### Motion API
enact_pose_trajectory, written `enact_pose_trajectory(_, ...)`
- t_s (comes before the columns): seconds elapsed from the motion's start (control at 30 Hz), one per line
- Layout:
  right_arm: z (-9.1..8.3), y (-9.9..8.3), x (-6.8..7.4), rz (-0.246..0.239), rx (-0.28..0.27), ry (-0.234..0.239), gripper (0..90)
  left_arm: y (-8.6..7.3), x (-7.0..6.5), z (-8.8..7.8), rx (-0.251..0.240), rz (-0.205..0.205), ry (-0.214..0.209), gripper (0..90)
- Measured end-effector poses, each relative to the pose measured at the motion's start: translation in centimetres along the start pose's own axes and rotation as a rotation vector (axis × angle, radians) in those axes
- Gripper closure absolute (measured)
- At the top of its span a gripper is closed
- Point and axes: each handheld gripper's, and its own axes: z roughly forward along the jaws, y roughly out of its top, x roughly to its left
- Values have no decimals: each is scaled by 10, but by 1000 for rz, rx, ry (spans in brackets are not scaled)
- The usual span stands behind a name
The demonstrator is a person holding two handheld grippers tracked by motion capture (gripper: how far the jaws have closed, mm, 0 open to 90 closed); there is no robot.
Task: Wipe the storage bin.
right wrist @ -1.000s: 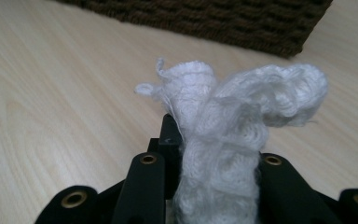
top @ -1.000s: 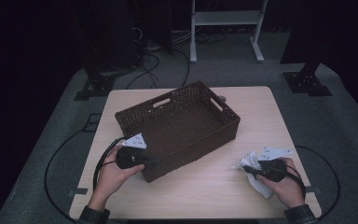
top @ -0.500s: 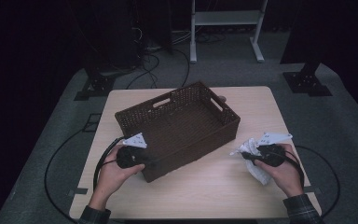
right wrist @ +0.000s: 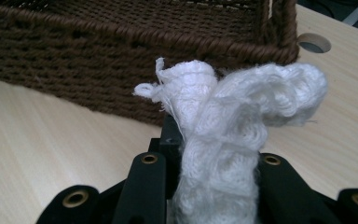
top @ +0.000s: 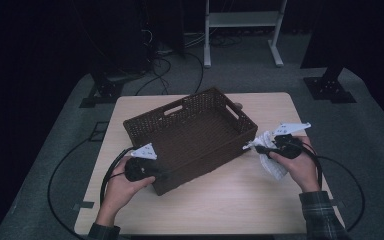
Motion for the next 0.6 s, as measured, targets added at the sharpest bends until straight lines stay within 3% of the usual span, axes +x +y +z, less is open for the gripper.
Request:
enact_pose_trajectory(0.2,2,16,-10,7,-11,-28,733,-1,0,0,-3,-3,-1,801)
enact_pose_trajectory(0.6,25,14,-12,5,-2,-30,731,-1,1,0,-3,3,-7,802)
